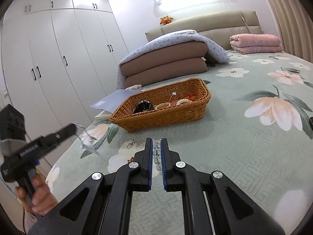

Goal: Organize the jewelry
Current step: 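Carry both items into the wicker basket and open both tools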

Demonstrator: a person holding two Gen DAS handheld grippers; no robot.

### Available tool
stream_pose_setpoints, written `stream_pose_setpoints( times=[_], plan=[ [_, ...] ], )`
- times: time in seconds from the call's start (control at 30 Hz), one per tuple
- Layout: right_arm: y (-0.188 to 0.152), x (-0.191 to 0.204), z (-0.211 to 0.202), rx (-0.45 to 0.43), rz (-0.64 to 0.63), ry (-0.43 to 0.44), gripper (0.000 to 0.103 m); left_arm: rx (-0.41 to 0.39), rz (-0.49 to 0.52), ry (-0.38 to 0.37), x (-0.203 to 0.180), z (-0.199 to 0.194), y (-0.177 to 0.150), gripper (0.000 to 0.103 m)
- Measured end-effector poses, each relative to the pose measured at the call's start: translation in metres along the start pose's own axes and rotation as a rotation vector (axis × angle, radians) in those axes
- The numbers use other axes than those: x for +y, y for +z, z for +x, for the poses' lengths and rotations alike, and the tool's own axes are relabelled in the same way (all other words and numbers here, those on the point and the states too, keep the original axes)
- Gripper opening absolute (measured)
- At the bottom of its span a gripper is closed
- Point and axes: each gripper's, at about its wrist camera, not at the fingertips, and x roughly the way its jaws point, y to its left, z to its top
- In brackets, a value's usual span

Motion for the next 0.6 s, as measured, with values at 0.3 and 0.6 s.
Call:
stream_pose_setpoints(
  times=[0.3, 0.6],
  plan=[
    [0.004, -0.002, -0.001, 0.006, 0.018, 0.046, 0.011, -0.021, 0.016, -0.051, 0.005, -0.014, 0.016, 0.009],
    [0.023, -0.018, -0.002, 0.017, 0.079, 0.162, 0.011, 0.008, -0.028, -0.145, 0.011, -0.007, 0.017, 0.009]
  ],
)
